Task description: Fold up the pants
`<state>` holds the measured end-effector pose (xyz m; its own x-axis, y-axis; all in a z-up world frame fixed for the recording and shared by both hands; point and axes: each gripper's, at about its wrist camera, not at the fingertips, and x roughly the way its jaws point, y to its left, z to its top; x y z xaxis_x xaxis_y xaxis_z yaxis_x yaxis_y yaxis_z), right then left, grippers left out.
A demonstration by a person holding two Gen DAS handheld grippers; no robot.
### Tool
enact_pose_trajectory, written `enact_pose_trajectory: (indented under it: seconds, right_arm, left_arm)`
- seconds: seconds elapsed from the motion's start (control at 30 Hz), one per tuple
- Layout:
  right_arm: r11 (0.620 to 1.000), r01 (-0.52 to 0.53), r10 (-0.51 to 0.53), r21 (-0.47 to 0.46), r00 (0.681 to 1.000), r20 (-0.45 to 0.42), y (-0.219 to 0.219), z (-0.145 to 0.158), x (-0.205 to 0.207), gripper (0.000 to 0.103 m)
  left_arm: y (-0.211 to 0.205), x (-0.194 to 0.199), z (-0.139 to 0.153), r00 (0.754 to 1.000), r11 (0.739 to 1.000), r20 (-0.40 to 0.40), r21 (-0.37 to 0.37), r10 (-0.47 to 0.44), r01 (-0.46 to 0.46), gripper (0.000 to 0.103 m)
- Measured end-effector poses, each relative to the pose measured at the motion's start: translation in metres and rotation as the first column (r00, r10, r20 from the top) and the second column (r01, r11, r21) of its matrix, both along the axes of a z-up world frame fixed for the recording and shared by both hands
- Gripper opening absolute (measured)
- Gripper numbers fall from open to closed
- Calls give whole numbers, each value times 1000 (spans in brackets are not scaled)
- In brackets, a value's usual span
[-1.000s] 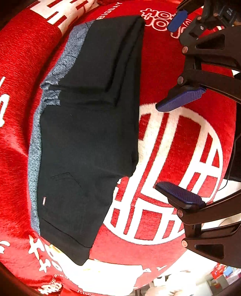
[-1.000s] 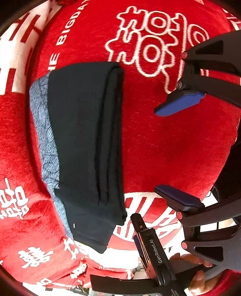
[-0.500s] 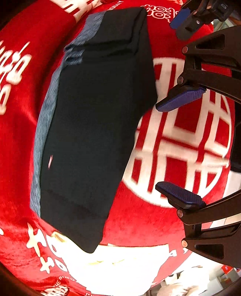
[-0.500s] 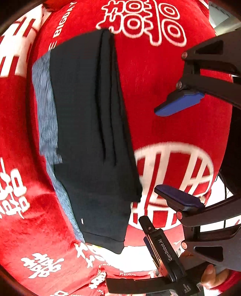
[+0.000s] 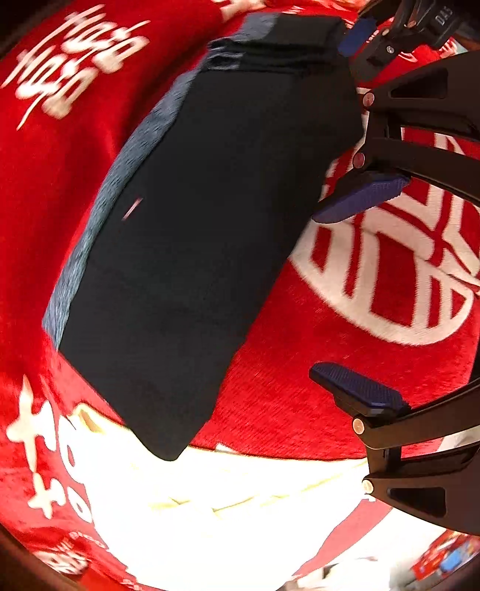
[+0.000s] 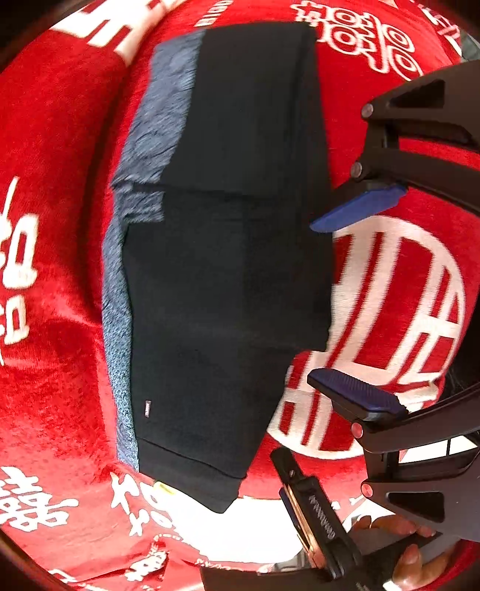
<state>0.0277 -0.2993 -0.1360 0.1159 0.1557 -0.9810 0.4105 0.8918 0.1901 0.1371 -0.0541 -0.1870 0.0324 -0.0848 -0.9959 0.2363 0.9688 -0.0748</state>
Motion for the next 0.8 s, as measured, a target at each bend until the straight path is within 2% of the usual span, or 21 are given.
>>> enact_pose_trajectory:
  seconds: [0.13,0.27,0.43,0.7,0.8]
  right_arm:
    - [1000,-14,14,-4,1000,-19,1,-13,13,79]
    - [999,6,-3,42,998,-65,1,-35,14,79]
    - [999,-38,39,21,998,-55,6,-39,14,81]
    - [998,-59,60,12,997,-58,10,-43,17,84]
    - [997,-76,76,4,996,-56,14,-43,18,87]
  left_arm:
    - [22,22,-5,998,997,-7,-33,68,-68,79]
    - [45,41,-10,990,988,-2,-74,138,-138,79]
    - [74,57,-19,978,966,-12,-156,208,-207,79]
    - [97,78,-30,976,925,-27,-315,217,-215,79]
    - [98,80,-30,973,897,-61,-380,221,-227,79]
